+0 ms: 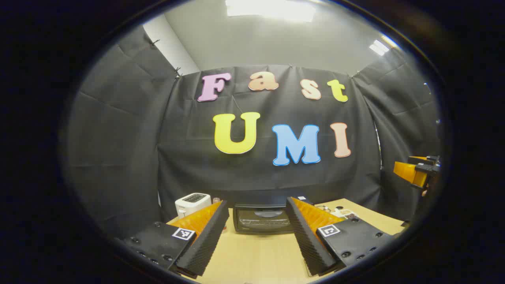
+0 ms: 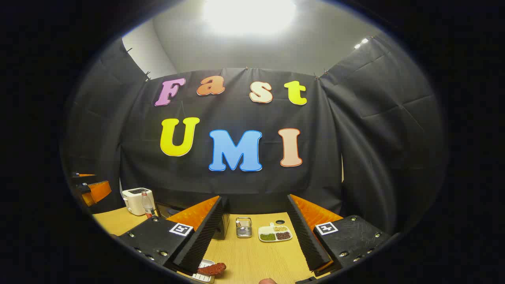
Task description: Open the electric oven with the left hand, put the food in, and close the electric oven.
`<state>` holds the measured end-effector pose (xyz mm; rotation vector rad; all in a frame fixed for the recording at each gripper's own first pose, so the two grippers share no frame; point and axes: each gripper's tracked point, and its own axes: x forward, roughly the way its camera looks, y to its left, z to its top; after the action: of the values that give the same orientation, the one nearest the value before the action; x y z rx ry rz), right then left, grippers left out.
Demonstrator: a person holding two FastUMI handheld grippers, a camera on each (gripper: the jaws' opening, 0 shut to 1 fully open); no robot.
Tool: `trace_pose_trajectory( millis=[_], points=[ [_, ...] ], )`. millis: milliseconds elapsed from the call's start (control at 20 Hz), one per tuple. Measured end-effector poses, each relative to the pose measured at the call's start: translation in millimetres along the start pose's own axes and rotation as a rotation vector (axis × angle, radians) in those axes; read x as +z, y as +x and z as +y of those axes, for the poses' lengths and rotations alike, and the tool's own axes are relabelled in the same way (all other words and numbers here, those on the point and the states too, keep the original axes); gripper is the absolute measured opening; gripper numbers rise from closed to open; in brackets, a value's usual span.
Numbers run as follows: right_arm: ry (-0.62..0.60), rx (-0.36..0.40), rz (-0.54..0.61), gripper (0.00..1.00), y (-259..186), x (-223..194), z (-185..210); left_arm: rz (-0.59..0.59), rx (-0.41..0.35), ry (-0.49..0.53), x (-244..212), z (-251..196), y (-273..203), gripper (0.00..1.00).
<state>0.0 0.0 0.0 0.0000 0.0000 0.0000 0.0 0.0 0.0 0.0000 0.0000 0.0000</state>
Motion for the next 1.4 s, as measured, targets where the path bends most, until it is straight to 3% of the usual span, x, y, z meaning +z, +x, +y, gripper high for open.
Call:
trace_pose_trajectory(
  millis=[150,250,400,750,1200,1300,1400],
  points=[
    [-0.006,-0.002,-0.001,0.97,-1,-1,-4,0.000,0.009,0.007,0,-1,0,1.00],
    [-0.006,0.000,0.001,0.97,-1,-4,-6,-0.004,0.015,0.009,2,-1,0,0.91],
    [-0.004,0.006,0.001,0.97,-1,-5,-10,-0.008,0.026,0.015,2,-4,-1,1.00],
    [-0.007,0.029,-0.007,0.97,0,-9,-25,-0.012,0.052,0.024,6,-24,-2,1.00],
    [-0.016,0.090,0.001,0.97,0,-27,-40,-0.036,0.093,0.071,17,-39,18,0.91],
    [-0.018,0.083,-0.015,0.97,-1,-22,-42,-0.038,0.094,0.072,18,-37,32,0.91],
    [-0.033,0.071,-0.029,0.97,1,-21,-41,-0.043,0.085,0.066,19,-35,51,0.99]
  ],
)
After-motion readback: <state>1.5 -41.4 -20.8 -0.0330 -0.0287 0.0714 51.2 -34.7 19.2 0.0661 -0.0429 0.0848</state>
